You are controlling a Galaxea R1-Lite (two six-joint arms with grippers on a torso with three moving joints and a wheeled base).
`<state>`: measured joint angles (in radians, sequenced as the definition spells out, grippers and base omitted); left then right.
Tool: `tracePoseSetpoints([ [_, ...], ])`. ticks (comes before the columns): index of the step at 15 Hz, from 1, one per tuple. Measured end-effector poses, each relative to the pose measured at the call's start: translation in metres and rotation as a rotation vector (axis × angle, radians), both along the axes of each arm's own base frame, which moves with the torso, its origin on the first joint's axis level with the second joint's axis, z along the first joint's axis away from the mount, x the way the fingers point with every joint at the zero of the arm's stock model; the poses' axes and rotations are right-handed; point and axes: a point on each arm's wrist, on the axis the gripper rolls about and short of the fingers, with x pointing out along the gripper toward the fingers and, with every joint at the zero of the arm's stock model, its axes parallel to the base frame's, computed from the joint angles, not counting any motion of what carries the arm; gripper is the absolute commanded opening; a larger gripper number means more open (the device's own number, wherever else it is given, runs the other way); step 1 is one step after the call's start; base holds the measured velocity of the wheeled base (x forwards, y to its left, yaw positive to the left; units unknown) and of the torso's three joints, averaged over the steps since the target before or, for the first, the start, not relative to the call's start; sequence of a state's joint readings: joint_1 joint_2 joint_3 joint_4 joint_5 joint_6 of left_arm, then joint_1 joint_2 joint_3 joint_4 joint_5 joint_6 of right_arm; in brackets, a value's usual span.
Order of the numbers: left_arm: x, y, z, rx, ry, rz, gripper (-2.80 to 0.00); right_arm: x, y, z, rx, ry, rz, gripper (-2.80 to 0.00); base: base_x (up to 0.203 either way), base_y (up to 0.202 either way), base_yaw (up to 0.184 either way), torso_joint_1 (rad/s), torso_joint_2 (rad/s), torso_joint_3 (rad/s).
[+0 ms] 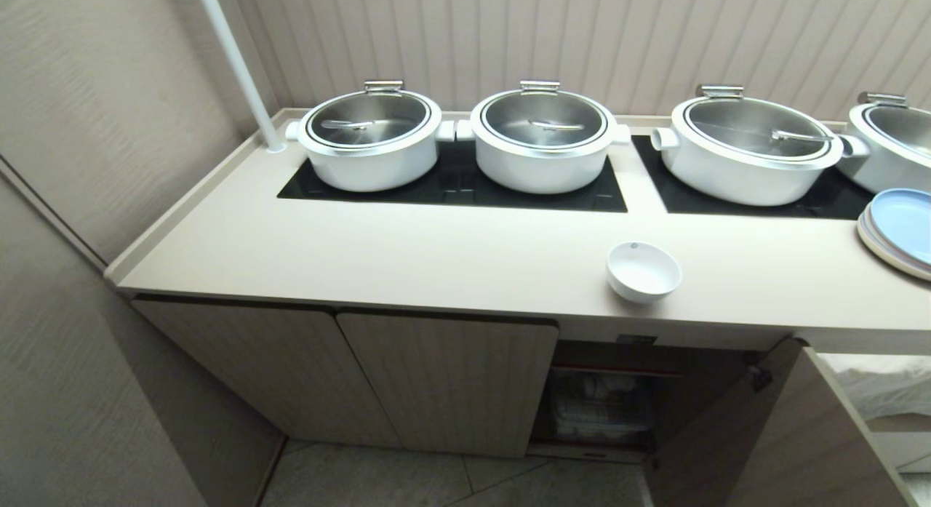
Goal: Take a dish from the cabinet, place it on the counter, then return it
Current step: Pick up the bowl from the table
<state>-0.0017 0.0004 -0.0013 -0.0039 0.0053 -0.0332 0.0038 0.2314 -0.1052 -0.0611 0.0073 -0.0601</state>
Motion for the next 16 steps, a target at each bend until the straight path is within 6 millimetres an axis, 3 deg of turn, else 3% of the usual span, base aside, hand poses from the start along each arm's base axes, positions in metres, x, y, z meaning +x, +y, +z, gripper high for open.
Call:
tracePoseSetpoints([
  [5,0.0,0.0,0.0,0.0,0.0,0.0,-2.8,0.021,0.002,0.047,0.006,0.036,0.074,-2.8,0.0,0.0,0.0,0.0,0.0,0.0],
  [12,0.0,0.0,0.0,0.0,0.0,0.0,-2.8,0.067,0.006,0.118,0.035,0.079,0.249,-2.8,0.0,0.0,0.0,0.0,0.0,0.0],
  [16,0.0,0.0,0.0,0.0,0.0,-0.001,-2.8,0.097,0.006,0.144,0.047,0.193,0.252,-2.8,0.0,0.0,0.0,0.0,0.0,0.0],
])
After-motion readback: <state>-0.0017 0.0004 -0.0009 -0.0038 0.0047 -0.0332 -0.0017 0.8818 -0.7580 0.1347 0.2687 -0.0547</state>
